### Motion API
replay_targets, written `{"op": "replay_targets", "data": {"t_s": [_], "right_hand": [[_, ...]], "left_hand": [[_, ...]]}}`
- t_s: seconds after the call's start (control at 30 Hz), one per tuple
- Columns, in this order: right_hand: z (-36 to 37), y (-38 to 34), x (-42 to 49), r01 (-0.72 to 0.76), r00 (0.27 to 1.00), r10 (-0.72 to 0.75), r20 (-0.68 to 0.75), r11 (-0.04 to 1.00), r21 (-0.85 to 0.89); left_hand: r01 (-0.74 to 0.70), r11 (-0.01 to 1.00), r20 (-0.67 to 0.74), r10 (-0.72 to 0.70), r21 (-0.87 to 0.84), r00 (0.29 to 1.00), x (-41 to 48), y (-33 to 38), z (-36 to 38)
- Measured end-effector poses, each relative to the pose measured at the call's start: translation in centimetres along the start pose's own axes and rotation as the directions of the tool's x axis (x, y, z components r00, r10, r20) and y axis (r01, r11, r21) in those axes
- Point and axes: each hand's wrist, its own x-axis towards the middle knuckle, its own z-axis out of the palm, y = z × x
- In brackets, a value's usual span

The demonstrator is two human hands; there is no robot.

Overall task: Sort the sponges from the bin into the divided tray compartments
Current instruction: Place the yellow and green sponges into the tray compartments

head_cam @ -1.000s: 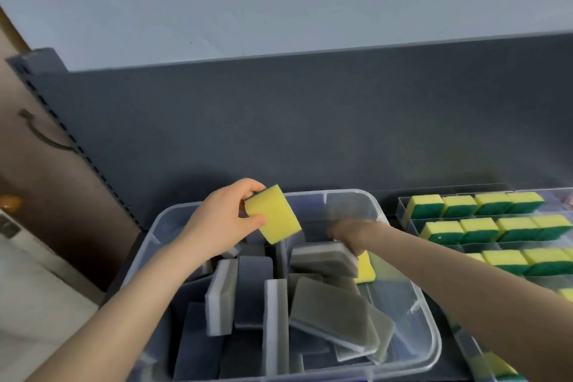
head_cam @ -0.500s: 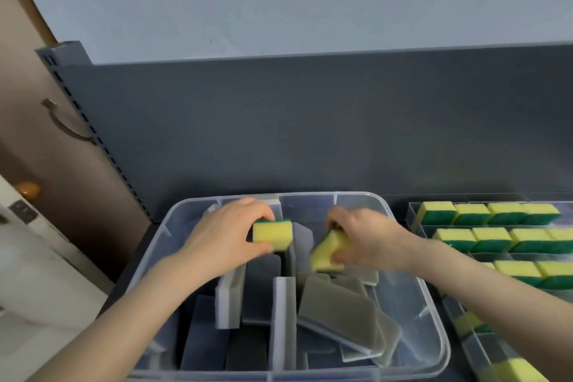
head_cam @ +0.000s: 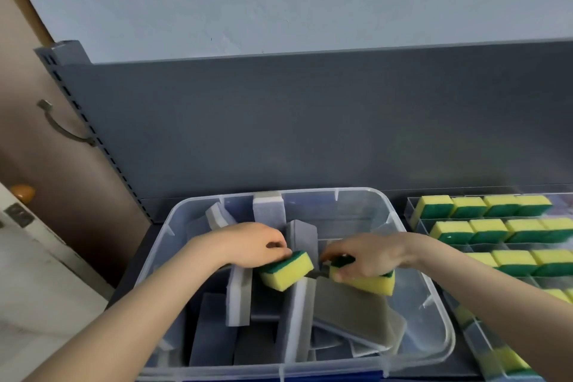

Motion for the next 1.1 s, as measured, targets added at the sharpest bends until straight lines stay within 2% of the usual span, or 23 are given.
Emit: {"op": "replay_targets", "data": {"t_s": [0.1,0.2,0.33,0.47,0.6,0.77,0.93,1.1], "right_hand": [[0.4,-0.6,-0.1,-0.021,0.999,0.02,-0.048,1.0,-0.013],[-0.1,-1.2,-0.5,-0.015,0.97,0.052,-0.236,0.988,0.155],[-1.2,-1.0,-0.8,0.019,0.85,0.116,-0.513,0.968,0.25],[-1.9,-1.6,-1.6,0.006,0.714,0.236,-0.659,0.939,0.343],[-1.9,-2.0,-2.7,0.03,0.607,0.312,-0.731,0.91,0.413],[-1.5,-1.5,-4.9,0.006,0.56,0.366,-0.743,0.895,0.446],[-0.5,0.4,-8.7,0.101,0.516,0.448,-0.73,0.815,0.571],[0.5,3.8,-13.7,0.125,0.446,0.463,-0.766,0.815,0.565]], "left_hand": [[-0.029,0.999,0.061,0.032,-0.039,0.998,-0.4,0.5,0.1],[-0.08,0.962,0.011,0.086,-0.26,0.996,-0.6,0.5,0.3],[-0.182,0.869,-0.141,0.131,-0.459,0.981,-1.0,0.5,0.0],[-0.285,0.729,-0.292,0.122,-0.622,0.948,-1.2,0.5,-1.0],[-0.379,0.718,-0.409,0.143,-0.584,0.901,-1.2,0.8,-2.6],[-0.415,0.778,-0.491,0.16,-0.472,0.857,0.0,2.3,-3.4],[-0.417,0.824,-0.554,0.156,-0.383,0.818,0.6,5.2,-3.6],[-0.422,0.857,-0.62,0.164,-0.295,0.767,1.0,9.9,-3.7]]}}
